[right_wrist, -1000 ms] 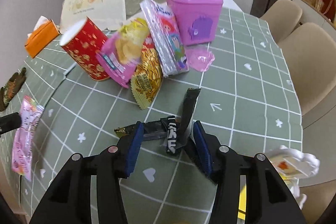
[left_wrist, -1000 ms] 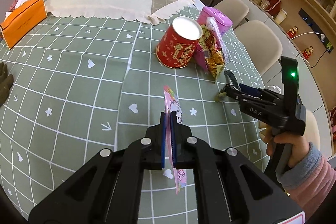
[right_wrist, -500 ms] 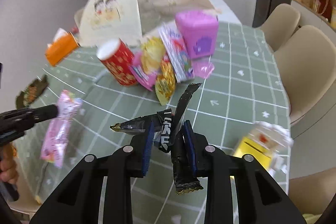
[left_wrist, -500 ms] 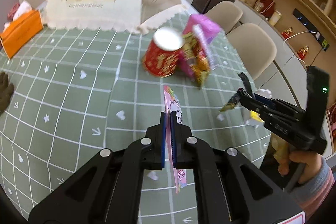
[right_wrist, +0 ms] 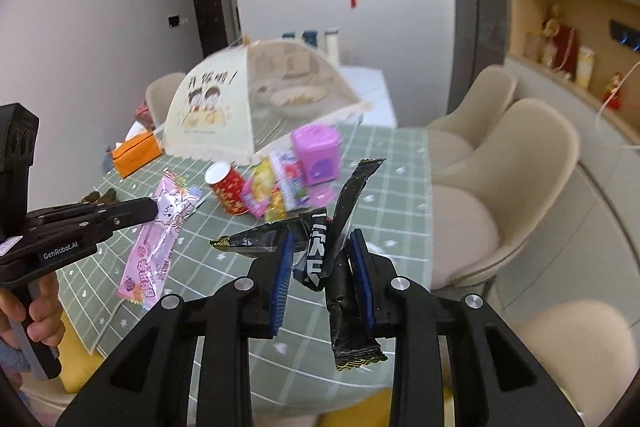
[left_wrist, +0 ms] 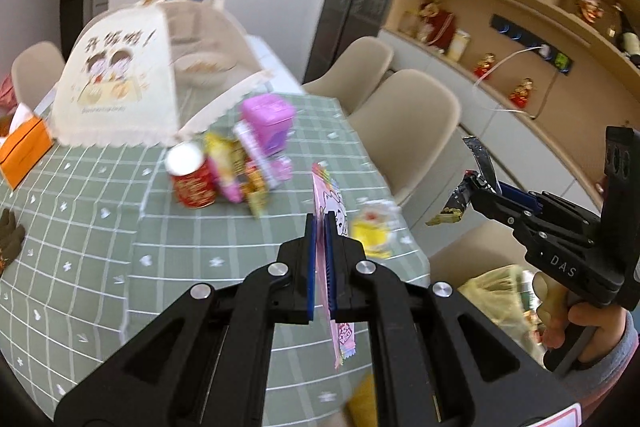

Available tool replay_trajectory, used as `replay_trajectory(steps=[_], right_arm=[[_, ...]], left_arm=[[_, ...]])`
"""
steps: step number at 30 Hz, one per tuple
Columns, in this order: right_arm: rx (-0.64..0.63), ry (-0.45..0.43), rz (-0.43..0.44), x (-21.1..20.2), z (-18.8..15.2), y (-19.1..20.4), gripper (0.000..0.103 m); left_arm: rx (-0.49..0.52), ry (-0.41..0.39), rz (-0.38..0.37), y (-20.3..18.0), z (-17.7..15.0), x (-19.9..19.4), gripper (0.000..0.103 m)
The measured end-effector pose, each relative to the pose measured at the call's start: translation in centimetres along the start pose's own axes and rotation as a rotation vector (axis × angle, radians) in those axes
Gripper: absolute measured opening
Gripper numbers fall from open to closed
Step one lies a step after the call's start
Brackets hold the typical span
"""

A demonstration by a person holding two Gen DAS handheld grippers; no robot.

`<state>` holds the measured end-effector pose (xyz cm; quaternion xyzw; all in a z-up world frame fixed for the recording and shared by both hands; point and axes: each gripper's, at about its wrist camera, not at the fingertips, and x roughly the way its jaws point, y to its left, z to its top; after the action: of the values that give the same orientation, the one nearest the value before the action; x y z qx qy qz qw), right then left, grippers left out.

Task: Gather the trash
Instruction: 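Carry both wrappers over the yellow trash bag and open both grippers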

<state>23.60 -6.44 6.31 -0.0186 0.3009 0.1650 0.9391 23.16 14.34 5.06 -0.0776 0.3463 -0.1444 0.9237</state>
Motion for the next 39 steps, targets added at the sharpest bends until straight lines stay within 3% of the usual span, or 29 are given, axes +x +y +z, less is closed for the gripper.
replay_trajectory(steps=[7, 17, 24, 34, 38, 39], right_arm=[[0.024, -0.056, -0.065, -6.4, -2.1, -4.6, 0.028], [0.106, -0.062, -0.214, -12.4, -6.8, -11.7, 0.028], [0.171, -0.063, -0.298, -15.4, -9.6, -15.2, 0.028], [0.249, -0.056, -0.356, -17.0, -12.6, -18.1, 0.028], [0.273, -0.048, -0.353, -16.6, -13.5, -18.8, 0.028], [0.277, -0.044, -0.349, -16.4, -13.6, -18.8, 0.028]], left_arm=[[0.077, -0.019, -0.096, -8.2, -0.7, -0.7, 0.004], [0.138, 0.059, -0.250, -18.1, -3.4, 2.0, 0.004], [0.165, 0.167, -0.404, -23.8, -7.1, 5.2, 0.004], [0.208, 0.240, -0.479, -28.8, -10.0, 9.1, 0.004], [0.187, 0.269, -0.479, -29.0, -10.4, 10.2, 0.024], [0.181, 0.268, -0.469, -28.8, -10.3, 10.2, 0.025]])
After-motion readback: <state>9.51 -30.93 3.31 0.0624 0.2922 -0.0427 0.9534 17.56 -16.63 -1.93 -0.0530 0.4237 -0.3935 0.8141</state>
